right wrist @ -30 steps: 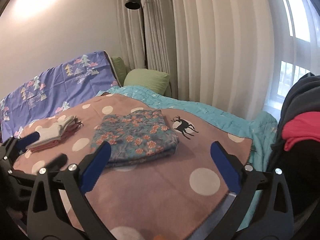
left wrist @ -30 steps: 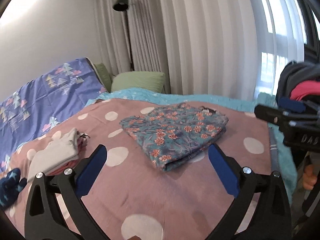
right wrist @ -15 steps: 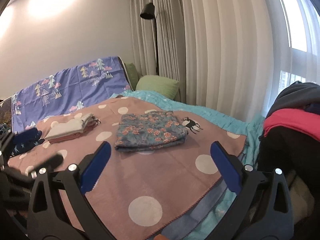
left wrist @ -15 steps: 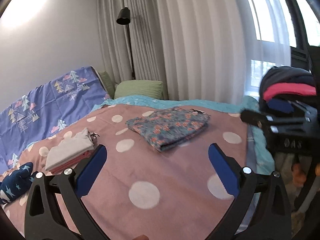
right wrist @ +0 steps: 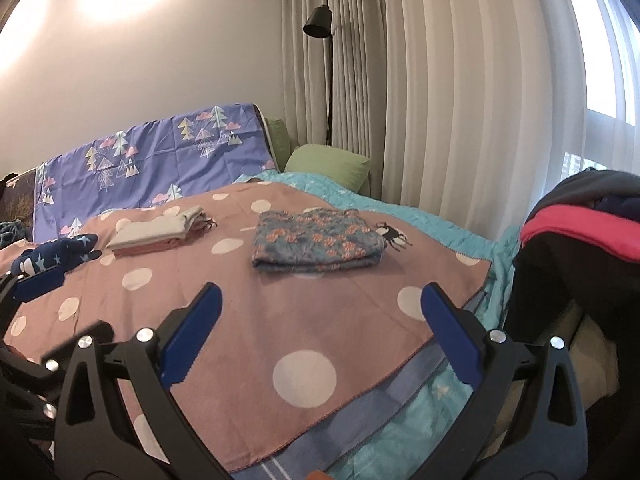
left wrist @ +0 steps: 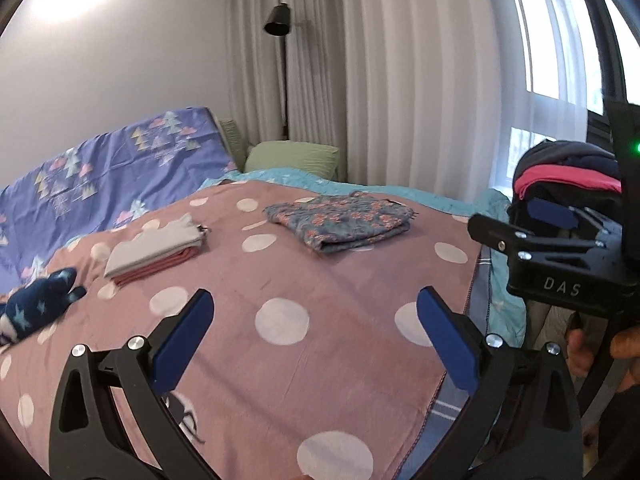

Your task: Fold small clothes

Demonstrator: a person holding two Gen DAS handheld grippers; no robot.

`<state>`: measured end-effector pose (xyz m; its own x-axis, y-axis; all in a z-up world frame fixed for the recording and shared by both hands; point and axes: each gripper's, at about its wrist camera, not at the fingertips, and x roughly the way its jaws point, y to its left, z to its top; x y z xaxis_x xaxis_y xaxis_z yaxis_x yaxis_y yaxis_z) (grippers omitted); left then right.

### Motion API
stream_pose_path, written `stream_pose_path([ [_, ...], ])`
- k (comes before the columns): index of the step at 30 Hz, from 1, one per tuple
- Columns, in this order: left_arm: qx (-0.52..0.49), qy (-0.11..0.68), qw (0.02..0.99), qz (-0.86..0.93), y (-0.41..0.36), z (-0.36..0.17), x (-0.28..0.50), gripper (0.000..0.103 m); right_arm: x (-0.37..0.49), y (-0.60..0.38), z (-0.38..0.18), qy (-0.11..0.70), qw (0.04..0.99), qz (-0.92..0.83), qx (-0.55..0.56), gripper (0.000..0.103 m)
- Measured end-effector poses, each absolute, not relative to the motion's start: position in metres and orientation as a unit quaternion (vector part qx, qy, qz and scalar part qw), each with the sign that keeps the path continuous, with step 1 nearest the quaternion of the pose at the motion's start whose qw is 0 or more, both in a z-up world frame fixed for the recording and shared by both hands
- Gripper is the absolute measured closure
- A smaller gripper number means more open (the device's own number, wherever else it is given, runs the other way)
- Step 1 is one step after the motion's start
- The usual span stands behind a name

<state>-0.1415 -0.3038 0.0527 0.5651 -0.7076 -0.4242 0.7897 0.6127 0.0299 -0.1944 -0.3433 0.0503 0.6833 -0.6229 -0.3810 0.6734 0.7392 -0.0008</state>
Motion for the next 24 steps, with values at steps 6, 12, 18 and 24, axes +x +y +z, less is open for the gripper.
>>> stream_pose_path([
  [6,0.086,0.198,0.893,-0.394,-0.281,0.052,-0.141,0.001,-0.189,-0.326,0.046,0.194,0.917,-0.345,0.056,0.002],
  [12,0.068,0.199,0.902,-0.377,-0.266,0.053,-0.14,0.001,-0.184,-0.313,0.043,0.206,0.917,-0.339,0.043,0.002],
  [18,0.062,0.207,0.908,-0.359,-0.26,0.049,-0.134,0.001,-0.181,-0.31,0.041,0.209,0.914,-0.345,0.046,0.002],
  [24,0.067,0.215,0.91,-0.347,-0.259,0.045,-0.131,0.001,-0.178,-0.307,0.042,0.212,0.912,-0.348,0.041,0.002],
])
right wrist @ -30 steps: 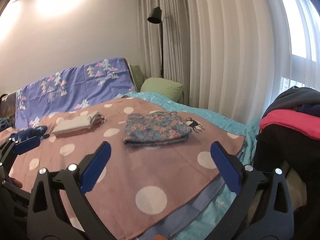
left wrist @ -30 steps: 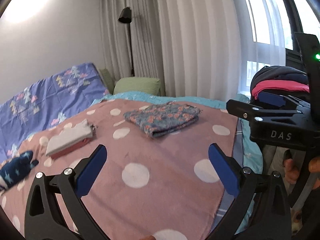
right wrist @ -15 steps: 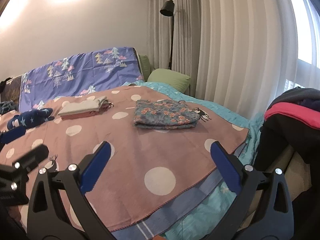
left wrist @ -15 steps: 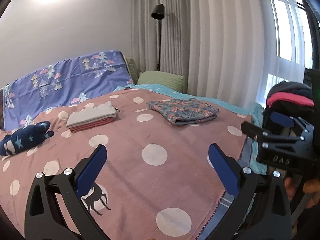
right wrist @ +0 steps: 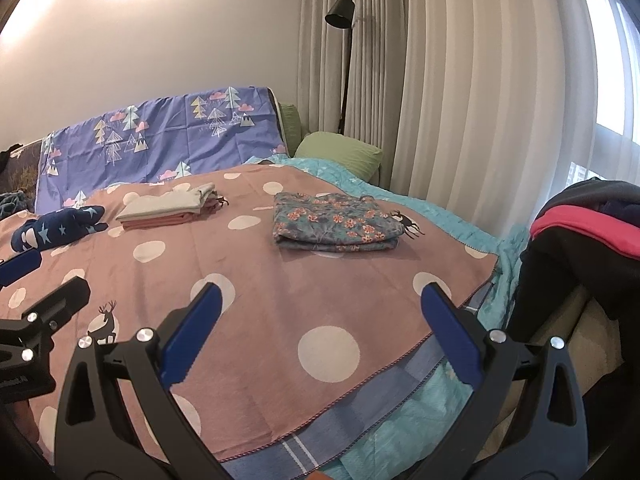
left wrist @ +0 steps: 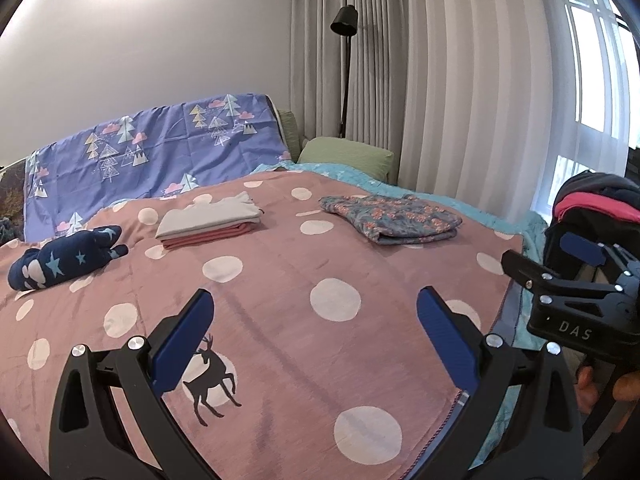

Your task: Fold small clothes

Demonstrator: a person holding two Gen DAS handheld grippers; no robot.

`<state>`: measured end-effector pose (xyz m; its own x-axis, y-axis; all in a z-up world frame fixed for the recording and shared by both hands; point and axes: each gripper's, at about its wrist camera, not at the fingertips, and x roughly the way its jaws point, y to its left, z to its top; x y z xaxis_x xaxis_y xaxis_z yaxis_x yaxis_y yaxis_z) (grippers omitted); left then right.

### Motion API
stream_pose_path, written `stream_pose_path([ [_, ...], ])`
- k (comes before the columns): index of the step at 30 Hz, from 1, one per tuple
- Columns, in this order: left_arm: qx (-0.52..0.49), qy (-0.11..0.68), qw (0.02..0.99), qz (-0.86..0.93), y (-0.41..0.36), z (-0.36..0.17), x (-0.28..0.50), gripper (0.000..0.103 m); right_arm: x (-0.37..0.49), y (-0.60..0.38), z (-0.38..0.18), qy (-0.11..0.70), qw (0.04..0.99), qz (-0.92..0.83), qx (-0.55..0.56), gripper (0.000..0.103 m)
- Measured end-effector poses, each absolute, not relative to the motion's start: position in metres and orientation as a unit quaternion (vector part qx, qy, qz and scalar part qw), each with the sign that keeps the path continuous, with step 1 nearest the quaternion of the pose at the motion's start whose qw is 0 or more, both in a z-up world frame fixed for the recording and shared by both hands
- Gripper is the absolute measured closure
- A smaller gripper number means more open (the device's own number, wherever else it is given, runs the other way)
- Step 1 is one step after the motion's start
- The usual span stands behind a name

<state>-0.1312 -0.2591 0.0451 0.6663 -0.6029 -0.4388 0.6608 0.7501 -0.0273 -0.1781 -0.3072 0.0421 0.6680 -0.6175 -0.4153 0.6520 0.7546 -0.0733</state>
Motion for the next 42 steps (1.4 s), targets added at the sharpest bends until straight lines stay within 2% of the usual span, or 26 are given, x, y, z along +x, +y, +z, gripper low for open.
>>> stream_pose_path([
  [42,0.07,0.245,0.903,-0.346,-0.259,0.032,-0.124,0.001,-0.167,-0.307,0.025,0.234,0.91,-0.339,0.035,0.002],
])
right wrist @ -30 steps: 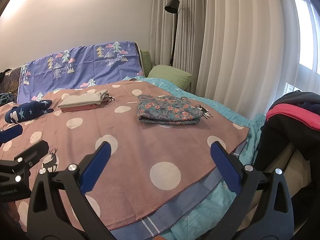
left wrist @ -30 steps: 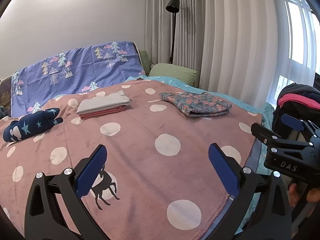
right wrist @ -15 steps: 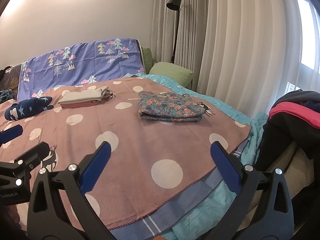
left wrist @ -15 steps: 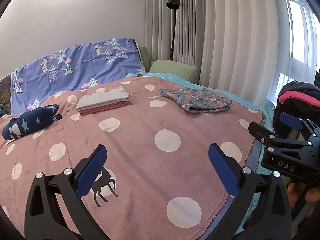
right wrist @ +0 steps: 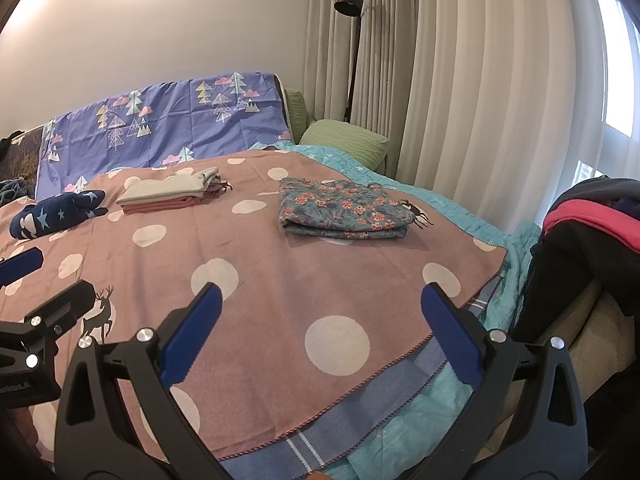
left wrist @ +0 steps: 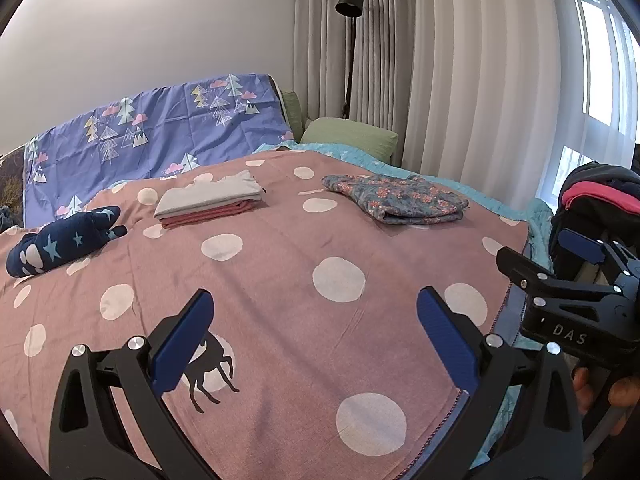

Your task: Fold small clothes

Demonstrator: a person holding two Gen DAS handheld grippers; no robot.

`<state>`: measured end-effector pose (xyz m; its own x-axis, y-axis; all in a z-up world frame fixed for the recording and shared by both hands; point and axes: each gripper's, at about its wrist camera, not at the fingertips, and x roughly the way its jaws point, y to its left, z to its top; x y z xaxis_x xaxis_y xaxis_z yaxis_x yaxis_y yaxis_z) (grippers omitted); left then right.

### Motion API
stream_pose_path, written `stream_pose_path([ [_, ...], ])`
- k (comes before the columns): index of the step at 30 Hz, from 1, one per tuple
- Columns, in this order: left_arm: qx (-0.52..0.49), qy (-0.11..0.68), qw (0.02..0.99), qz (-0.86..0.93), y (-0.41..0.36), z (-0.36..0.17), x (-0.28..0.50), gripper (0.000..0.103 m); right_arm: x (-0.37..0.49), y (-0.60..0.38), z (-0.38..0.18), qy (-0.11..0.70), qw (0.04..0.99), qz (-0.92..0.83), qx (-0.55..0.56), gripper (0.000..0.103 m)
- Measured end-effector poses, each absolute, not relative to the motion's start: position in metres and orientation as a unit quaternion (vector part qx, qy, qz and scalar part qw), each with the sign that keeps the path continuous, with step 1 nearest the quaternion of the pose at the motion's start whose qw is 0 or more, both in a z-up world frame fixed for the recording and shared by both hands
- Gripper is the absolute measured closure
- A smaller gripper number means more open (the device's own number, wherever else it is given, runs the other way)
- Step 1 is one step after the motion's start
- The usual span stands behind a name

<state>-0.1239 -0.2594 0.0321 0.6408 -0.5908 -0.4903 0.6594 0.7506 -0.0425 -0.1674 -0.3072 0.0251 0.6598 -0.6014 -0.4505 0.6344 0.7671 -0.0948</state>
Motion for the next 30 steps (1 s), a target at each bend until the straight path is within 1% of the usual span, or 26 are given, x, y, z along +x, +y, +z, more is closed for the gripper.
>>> stream_pose_path([
  [30,0.073,0.245,0.905,-0.34,-0.258,0.0297,-0.1236,0.001,-0.1637,-0.3066,0.0295,0.232,0.913,-0.335,0.03,0.002],
])
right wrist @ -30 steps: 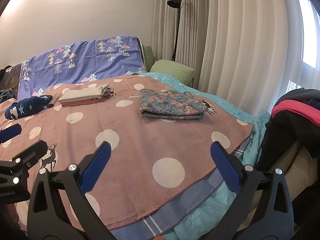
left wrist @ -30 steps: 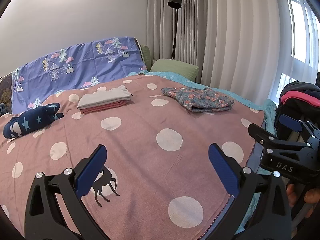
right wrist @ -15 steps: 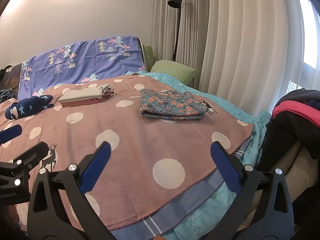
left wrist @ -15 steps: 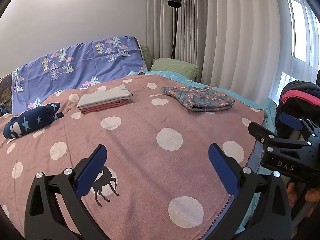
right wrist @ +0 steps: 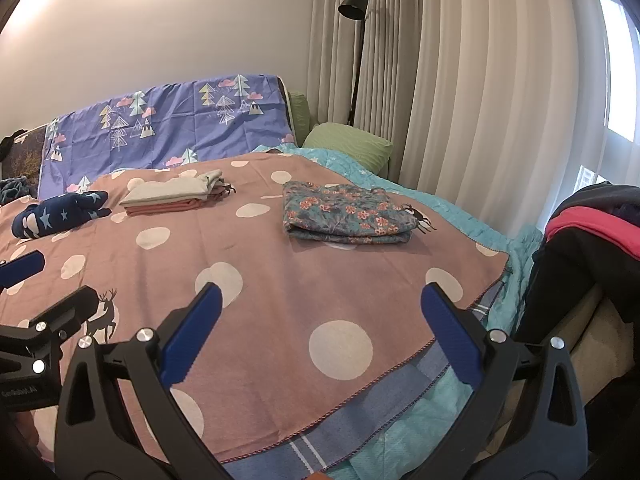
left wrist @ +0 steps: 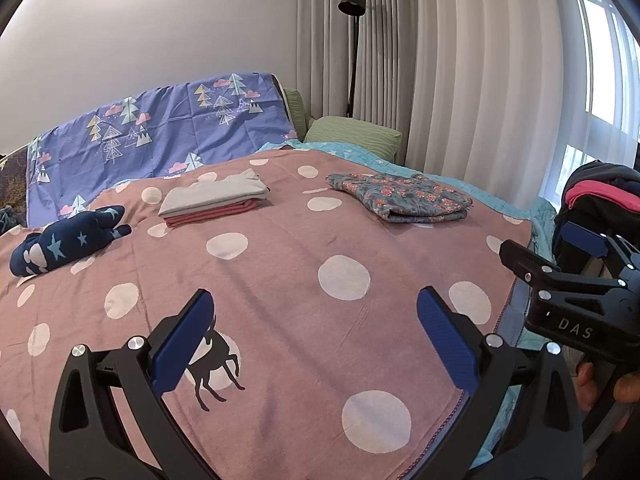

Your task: Fold small clothes

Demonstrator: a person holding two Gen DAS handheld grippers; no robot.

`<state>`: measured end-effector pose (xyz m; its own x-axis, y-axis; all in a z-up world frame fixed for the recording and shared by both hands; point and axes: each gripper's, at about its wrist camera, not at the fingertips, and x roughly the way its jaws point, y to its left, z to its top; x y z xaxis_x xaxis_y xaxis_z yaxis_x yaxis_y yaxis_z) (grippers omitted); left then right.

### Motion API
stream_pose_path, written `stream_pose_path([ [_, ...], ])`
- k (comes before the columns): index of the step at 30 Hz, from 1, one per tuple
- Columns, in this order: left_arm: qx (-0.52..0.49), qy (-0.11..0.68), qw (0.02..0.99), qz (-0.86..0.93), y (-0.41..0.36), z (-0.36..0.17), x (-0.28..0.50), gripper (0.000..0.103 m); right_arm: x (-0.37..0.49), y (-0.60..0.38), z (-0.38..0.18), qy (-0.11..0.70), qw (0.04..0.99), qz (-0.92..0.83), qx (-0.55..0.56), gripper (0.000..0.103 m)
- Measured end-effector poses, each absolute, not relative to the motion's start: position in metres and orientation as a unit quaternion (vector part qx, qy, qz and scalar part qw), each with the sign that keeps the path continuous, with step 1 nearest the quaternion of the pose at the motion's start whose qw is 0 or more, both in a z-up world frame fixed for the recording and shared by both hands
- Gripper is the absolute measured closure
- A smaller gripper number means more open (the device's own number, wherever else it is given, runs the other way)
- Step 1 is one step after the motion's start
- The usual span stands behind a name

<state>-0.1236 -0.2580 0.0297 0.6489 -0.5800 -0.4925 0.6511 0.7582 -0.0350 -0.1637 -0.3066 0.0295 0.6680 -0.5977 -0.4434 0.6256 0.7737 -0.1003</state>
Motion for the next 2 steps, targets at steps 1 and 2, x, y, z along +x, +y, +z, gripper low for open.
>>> stream_pose_path([
  [1,0.072,0.245,0.905,-0.34,-0.2578,0.0297,-0.1238,0.001,-0.1637,-0.3066,0.0295,0.232,0.913,-0.335,0.03,0.002],
  [2,0.073,0.245,0.905,-0.34,-0.258,0.0297,-0.1236,0.001,-0.1638,-0.3062,0.0297,0.231,0.913,-0.335,0.03,0.002],
])
